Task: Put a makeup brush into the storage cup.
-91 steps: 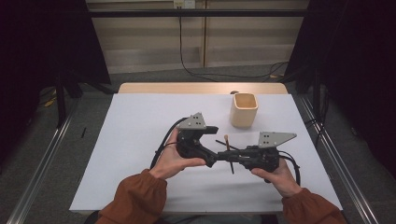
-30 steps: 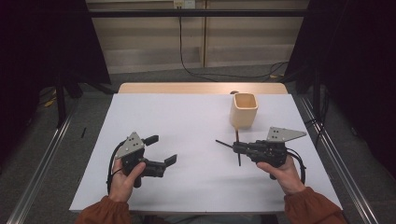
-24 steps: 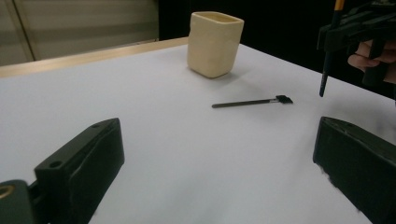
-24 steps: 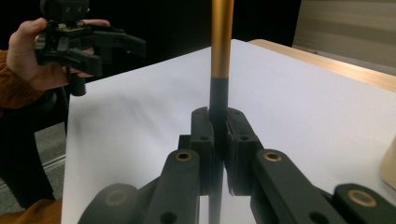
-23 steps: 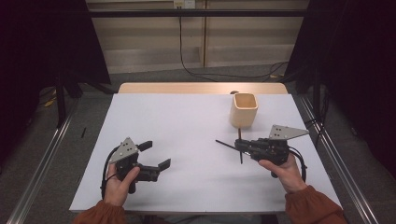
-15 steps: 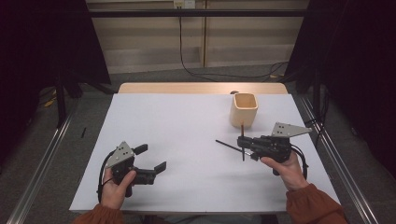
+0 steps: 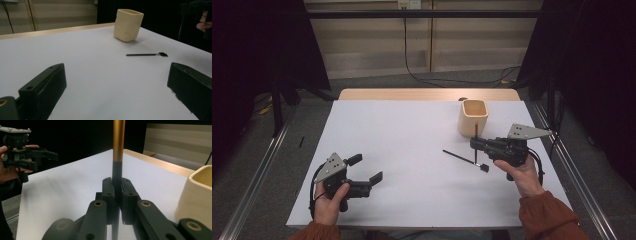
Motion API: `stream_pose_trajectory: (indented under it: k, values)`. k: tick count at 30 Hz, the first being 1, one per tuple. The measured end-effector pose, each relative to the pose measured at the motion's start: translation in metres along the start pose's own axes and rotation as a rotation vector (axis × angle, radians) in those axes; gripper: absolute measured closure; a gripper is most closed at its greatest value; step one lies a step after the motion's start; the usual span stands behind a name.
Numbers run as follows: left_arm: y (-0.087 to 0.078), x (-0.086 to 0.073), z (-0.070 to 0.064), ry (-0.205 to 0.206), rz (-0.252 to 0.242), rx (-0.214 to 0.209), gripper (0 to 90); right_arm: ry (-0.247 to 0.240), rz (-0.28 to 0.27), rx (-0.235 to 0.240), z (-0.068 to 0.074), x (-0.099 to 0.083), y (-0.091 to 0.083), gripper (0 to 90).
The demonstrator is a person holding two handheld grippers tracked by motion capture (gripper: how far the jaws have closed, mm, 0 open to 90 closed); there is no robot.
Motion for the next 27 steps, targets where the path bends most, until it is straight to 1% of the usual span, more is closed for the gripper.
stream_pose_trajectory:
  k: [1, 4, 7, 11, 13, 14, 16, 20, 22, 27]
  values:
    - [0.001, -0.001, -0.001, -0.007, -0.003, -0.006, 2.2, -0.003, -0.007, 0.0, -0.001, 0.002, 0.0, 83.2]
    - [0.002, -0.003, -0.004, -0.004, 0.013, -0.021, 2.2, -0.009, -0.022, -0.004, -0.003, 0.009, 0.001, 83.2]
    - [0.002, -0.003, -0.005, -0.004, 0.016, -0.027, 2.2, -0.014, -0.042, -0.01, -0.005, 0.018, 0.002, 83.3]
    - [0.001, -0.003, -0.005, -0.005, 0.015, -0.025, 2.2, -0.023, -0.062, -0.018, -0.008, 0.03, 0.004, 83.2]
    - [0.002, -0.003, -0.006, 0.001, 0.016, -0.023, 2.2, -0.031, -0.068, -0.026, -0.011, 0.036, 0.005, 83.3]
    - [0.002, -0.003, -0.006, 0.004, 0.023, -0.021, 2.2, -0.03, -0.079, -0.03, -0.013, 0.04, 0.006, 83.3]
    - [0.003, -0.003, -0.007, 0.002, 0.024, -0.029, 2.2, -0.037, -0.085, -0.037, -0.016, 0.044, 0.009, 83.3]
    - [0.003, -0.003, -0.006, -0.007, 0.016, -0.029, 2.2, -0.046, -0.095, -0.049, -0.022, 0.056, 0.016, 83.3]
    - [0.003, -0.003, -0.005, -0.005, 0.019, -0.029, 2.2, -0.052, -0.094, -0.055, -0.025, 0.06, 0.019, 83.2]
    - [0.003, -0.003, -0.006, -0.003, 0.023, -0.032, 2.2, -0.042, -0.093, -0.076, -0.034, 0.065, 0.028, 83.2]
Point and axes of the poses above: each handheld gripper's, and its own axes: y roughly forward along the jaws, x roughly out of its top, z roughly to its left, the point moved 3 cm from there along y, roughly forward along the jaws, and after that the axes turned 13 degrees about -z, right-handed, at the moved point
